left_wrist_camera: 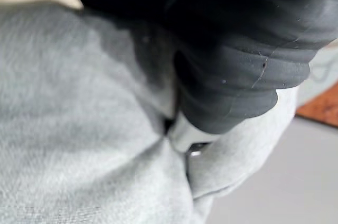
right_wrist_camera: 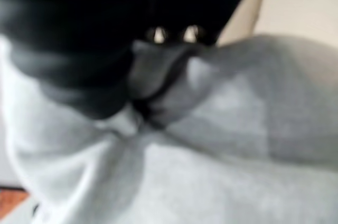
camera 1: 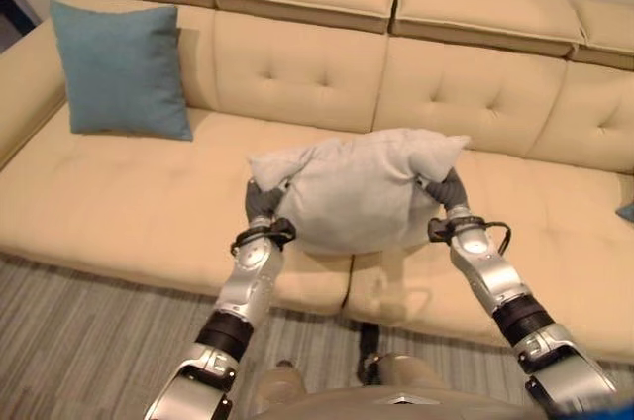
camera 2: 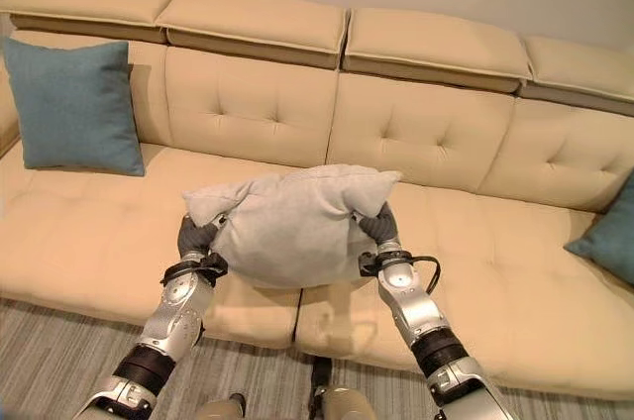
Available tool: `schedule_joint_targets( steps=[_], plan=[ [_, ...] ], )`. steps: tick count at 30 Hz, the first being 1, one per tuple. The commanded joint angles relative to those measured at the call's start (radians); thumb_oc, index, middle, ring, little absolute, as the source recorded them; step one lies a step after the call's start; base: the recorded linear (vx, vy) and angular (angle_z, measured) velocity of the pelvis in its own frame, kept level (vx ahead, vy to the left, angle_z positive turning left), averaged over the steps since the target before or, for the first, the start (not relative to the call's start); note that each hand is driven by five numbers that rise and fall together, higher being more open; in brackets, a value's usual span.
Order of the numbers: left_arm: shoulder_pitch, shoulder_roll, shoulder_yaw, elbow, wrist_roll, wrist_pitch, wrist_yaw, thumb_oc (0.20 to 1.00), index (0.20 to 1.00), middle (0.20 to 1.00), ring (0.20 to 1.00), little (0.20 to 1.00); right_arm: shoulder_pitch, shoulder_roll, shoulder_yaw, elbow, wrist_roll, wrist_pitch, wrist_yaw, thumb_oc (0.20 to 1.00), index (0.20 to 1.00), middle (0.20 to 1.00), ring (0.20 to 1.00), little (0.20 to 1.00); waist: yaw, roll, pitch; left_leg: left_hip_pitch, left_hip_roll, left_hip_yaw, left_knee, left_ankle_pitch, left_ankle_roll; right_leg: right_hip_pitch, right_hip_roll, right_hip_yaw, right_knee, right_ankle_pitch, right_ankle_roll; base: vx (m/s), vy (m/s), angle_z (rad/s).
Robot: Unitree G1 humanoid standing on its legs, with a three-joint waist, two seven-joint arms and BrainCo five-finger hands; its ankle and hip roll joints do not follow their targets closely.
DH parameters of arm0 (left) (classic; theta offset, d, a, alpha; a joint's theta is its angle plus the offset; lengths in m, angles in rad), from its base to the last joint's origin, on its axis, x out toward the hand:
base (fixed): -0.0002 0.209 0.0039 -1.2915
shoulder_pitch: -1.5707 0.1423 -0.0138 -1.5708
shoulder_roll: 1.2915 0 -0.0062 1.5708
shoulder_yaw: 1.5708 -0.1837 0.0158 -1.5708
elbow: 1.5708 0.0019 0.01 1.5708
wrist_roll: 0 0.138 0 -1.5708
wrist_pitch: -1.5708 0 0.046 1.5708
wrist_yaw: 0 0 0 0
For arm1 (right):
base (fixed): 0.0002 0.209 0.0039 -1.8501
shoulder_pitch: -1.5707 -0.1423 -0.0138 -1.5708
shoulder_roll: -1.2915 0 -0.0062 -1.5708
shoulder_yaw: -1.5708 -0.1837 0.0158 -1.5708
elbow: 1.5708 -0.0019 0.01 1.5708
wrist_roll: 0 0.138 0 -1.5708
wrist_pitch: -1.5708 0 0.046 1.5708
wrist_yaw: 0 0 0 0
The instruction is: Pick up all the scattered cushions and arrange them neatly on the sofa.
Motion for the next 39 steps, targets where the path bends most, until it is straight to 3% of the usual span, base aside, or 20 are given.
schedule_joint_targets(
  steps=[1,2,3,5,15,21,29,30,39],
  plan=[
    [-0.144,-0.029,-0.117,-0.108,0.036,-0.052,-0.101,0.200,0.200,0.200,0.200,0.200,-0.095,0.106,0.071,-0.147,0.005,-0.122,0.053,0.200,0.200,0.200,0.200,0.200,-0.002,-0.037,-0.036,-0.022,-0.031,0.025,-0.074,0.001,0.010,0.062,-0.041,0.028,-0.033,-0.039,0.139,0.16,0.027,0.05],
    [-0.142,-0.026,-0.118,-0.108,0.039,-0.048,-0.100,0.200,0.200,0.200,0.200,0.200,-0.095,0.106,0.069,-0.145,0.005,-0.123,0.053,0.200,0.200,0.200,0.200,0.200,-0.002,-0.033,-0.040,-0.031,-0.016,0.033,-0.143,0.024,0.011,0.068,-0.036,0.030,-0.035,-0.044,0.141,0.24,0.094,0.13],
    [-0.141,-0.023,-0.113,-0.115,0.046,-0.047,-0.091,0.200,0.200,0.200,0.200,0.200,-0.091,0.107,0.067,-0.144,0.000,-0.123,0.048,0.200,0.200,0.200,0.200,0.200,0.011,-0.021,-0.038,-0.045,-0.004,0.019,-0.241,0.091,0.004,0.083,-0.027,0.040,-0.033,-0.058,0.146,0.24,0.132,0.08],
    [-0.134,-0.023,-0.104,-0.130,0.050,-0.046,-0.088,0.200,0.200,0.200,0.200,0.200,-0.083,0.102,0.064,-0.147,-0.010,-0.122,0.044,0.200,0.200,0.200,0.200,0.200,0.026,-0.009,-0.031,-0.068,0.003,-0.011,-0.278,0.143,-0.008,0.100,-0.024,0.056,-0.019,-0.078,0.146,0.19,0.135,-0.15],
    [-0.192,0.039,-0.090,-0.155,0.085,-0.046,-0.074,0.200,0.200,0.200,0.200,0.200,-0.154,0.123,0.062,-0.147,-0.027,-0.109,0.049,0.200,0.200,0.200,0.200,0.200,0.054,-0.013,-0.058,-0.015,-0.056,0.022,-0.225,0.042,0.036,0.109,-0.091,0.112,0.043,-0.094,0.176,0.14,0.170,-0.30],
    [-0.333,0.049,-0.095,-0.120,0.069,-0.061,-0.030,0.200,0.200,0.200,0.200,0.200,-0.313,0.115,0.099,-0.120,-0.040,-0.101,0.019,0.200,0.200,0.200,0.200,0.200,0.059,-0.016,-0.046,-0.044,-0.053,0.041,-0.208,0.031,0.041,0.075,-0.096,0.124,0.028,-0.081,0.178,0.04,0.045,-0.09],
    [-0.582,0.062,-0.119,-0.019,0.032,-0.104,0.041,0.200,0.200,0.200,0.200,0.200,-0.567,0.073,0.134,-0.059,-0.064,-0.096,-0.038,0.200,0.200,0.200,0.200,0.200,0.032,-0.015,0.013,-0.160,-0.034,0.040,-0.216,0.065,0.037,-0.074,-0.085,0.135,0.029,-0.046,0.177,-0.11,-0.010,-0.07],
    [-0.668,0.063,-0.132,0.016,0.031,-0.116,0.060,0.200,0.200,0.200,0.200,0.200,-0.646,0.057,0.133,-0.023,-0.062,-0.097,-0.063,0.200,0.200,0.200,0.200,0.200,0.023,-0.008,0.021,-0.212,-0.035,0.034,-0.240,0.095,0.036,-0.143,-0.083,0.132,0.032,-0.026,0.181,-0.10,0.007,-0.10],
    [-0.923,0.088,-0.162,0.158,0.000,-0.143,0.088,0.200,0.200,0.200,0.200,0.200,-0.843,0.001,0.171,0.069,-0.092,-0.098,-0.115,0.200,0.200,0.200,0.200,0.200,-0.005,0.020,0.048,-0.326,-0.042,0.018,-0.326,0.181,0.019,-0.301,-0.083,0.126,0.047,0.007,0.187,-0.05,0.018,-0.03]
  ],
)
